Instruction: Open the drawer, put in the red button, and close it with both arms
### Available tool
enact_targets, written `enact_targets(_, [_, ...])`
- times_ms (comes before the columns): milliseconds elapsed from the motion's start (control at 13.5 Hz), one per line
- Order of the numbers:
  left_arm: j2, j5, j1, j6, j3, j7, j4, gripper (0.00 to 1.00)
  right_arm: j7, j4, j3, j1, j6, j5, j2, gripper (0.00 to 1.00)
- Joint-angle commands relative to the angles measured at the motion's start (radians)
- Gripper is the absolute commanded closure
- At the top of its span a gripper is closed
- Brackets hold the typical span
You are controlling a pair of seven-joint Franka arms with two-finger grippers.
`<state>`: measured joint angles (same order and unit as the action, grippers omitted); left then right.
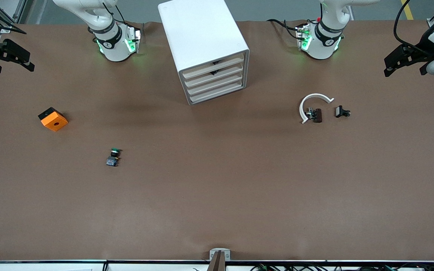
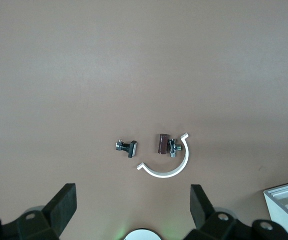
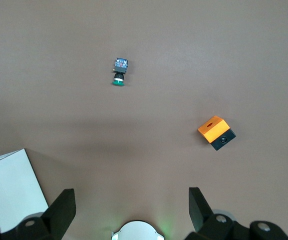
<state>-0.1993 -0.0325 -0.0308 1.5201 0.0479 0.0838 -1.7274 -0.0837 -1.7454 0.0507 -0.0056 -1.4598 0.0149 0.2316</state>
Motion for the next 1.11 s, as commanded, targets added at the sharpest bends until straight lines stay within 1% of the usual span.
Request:
enact_targets(0, [0.008, 0.020, 0.003, 0.005, -0.002, -0.018, 0.012, 0.00, -0.001, -0.011, -0.003, -0.001, -0.007, -0.013, 0.018, 0.00])
enact_targets(223, [0.014, 0.022, 0.002, 0.005, 0.000, -0.009, 0.017, 0.00, -0.001, -0.011, -0.003, -0.001, -0.007, -0.013, 0.018, 0.00])
enact_targets(445, [0.044, 0.045, 0.002, 0.002, 0.000, 0.002, 0.057, 0.00, -0.002, -0.012, 0.000, -0.002, -0.001, -0.009, 0.018, 0.00])
enact_targets(1039, [0.044, 0.045, 0.003, 0.000, -0.002, 0.008, 0.058, 0.00, 0.002, -0.014, 0.001, -0.002, 0.001, 0.011, 0.018, 0.00])
